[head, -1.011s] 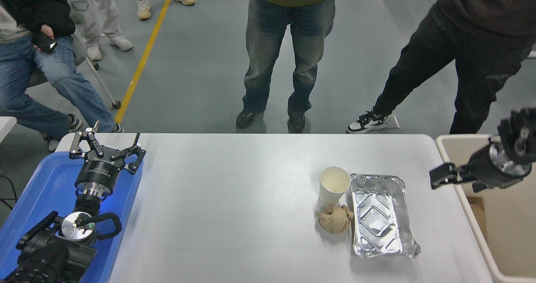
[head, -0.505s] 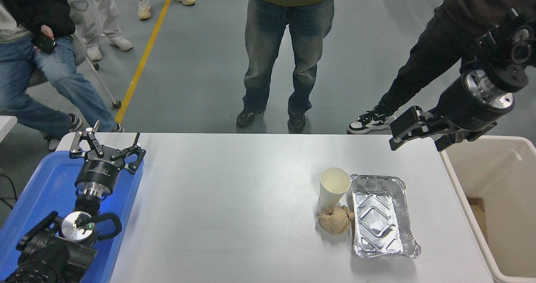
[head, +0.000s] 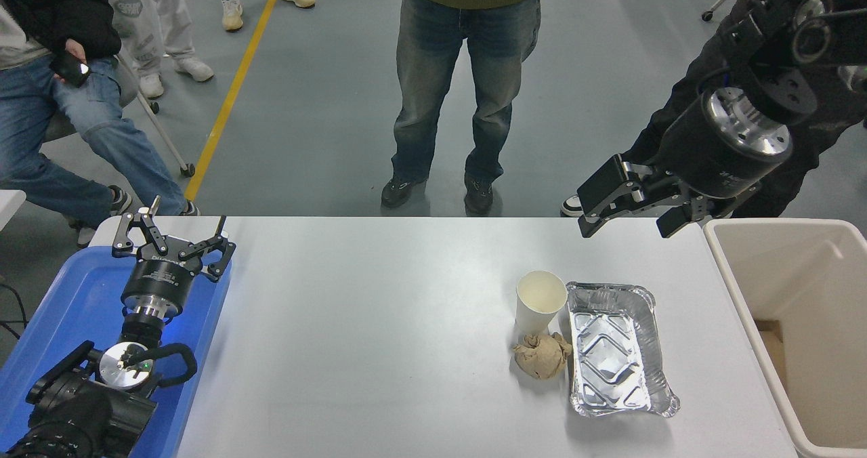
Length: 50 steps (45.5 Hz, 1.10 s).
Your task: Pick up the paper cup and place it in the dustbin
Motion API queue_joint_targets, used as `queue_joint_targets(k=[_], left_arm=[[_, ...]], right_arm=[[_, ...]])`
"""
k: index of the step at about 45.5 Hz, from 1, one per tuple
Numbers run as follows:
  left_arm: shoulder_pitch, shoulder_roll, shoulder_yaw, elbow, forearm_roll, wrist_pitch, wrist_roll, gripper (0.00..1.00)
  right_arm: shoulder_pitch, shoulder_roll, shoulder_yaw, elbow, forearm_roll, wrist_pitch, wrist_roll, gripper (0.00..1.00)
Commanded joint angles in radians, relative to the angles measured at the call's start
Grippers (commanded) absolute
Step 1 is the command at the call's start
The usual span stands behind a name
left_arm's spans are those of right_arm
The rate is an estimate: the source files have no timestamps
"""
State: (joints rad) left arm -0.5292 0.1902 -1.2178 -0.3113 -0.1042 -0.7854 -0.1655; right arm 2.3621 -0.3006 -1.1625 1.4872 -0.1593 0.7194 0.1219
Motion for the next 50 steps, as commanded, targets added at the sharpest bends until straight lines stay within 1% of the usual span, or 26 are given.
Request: queue_joint_targets(k=[1,7,16,23,32,42,48,50], left_arm=[[-0.002,0.0,0.001,0.0,0.0,0.0,0.001,0.99],[-0.002,0.0,0.001,0.0,0.0,0.0,0.001,0.99],[-0.002,0.0,0.001,0.0,0.0,0.0,0.001,0.99],[-0.002,0.0,0.003,0.0,0.0,0.0,0.001,0.99],[-0.002,0.0,0.003,0.0,0.0,0.0,0.001,0.99],[-0.002,0.0,0.003,0.0,0.0,0.0,0.001,0.99],[-0.002,0.0,0.003,0.0,0.0,0.0,0.001,0.99],[-0.002,0.0,0.003,0.0,0.0,0.0,0.001,0.99]], right_arm=[[-0.199,0.081,0.056,-0.131,-0.006,-0.182,-0.001,1.0],[-0.392,0.135,0.064,-0.254,-0.028,-0.265,-0.002,1.0],[-0.65,0.19,0.121,-0.419,-0.074,-0.327,-0.011,1.0],[-0.78,0.193,0.141,-0.501,-0.1,-0.385,-0.06,1.0],[-0.872,0.21,0.164,-0.541,-0.108,-0.429,-0.106,1.0],[-0.934,0.228,0.204,-0.568,-0.161,-0.463,-0.113,1.0],[-0.946,0.23,0.205,-0.573,-0.163,-0.482,-0.113,0.96],[-0.951,0.23,0.204,-0.576,-0.163,-0.485,-0.113,0.93]])
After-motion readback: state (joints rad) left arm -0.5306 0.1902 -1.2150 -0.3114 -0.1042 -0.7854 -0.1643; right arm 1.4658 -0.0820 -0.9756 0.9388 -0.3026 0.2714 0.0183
